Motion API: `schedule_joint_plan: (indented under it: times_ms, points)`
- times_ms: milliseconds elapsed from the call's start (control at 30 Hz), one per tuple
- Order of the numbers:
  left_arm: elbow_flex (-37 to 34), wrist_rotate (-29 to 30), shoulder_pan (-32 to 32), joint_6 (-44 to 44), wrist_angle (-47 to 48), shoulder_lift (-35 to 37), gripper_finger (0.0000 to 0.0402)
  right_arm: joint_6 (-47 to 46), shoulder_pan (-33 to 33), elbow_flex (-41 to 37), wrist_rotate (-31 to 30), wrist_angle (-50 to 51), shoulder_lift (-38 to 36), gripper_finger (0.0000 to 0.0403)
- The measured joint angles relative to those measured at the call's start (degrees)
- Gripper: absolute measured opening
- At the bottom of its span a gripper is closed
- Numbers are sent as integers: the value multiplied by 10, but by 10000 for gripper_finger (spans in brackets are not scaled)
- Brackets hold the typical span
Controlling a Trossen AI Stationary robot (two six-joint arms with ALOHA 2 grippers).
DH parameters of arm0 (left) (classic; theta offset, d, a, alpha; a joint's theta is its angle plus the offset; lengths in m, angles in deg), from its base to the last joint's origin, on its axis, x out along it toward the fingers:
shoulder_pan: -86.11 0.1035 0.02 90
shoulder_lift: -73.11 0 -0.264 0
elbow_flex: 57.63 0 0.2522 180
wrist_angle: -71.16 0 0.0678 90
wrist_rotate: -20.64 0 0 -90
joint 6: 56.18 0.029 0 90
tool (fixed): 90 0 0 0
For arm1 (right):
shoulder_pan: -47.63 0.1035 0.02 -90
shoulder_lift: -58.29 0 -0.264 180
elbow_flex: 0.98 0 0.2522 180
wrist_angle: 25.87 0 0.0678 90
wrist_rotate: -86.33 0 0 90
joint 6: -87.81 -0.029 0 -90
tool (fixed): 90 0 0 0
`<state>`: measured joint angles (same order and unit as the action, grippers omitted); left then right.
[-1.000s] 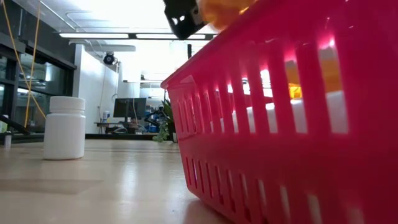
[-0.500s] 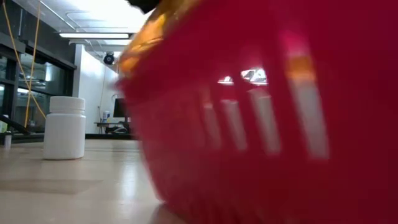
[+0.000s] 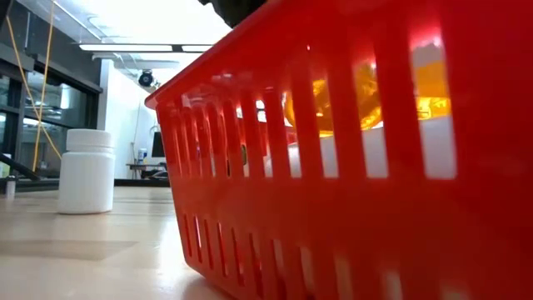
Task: Pick and place pill bottles into a basket
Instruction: Put the orange pill bottle into the red bin, then put the white pill bottle into the red bin
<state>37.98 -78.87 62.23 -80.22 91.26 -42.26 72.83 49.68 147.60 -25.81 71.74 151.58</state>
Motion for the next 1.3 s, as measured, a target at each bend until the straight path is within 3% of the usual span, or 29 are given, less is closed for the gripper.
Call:
schedule_joint_plan:
  times_ms: [133,267,733,1300]
  points:
    - [0,-1,7,-2,6,0,287,0,0,0,10,9,0,232]
    - [0,-10,6,-5,9,0,305,-7,0,0,11,23,0,232]
    - [7,-15,36,9,16,17,302,-5,0,0,9,38,0,232]
    - [166,-13,119,133,219,24,303,17,-2,0,8,50,0,232]
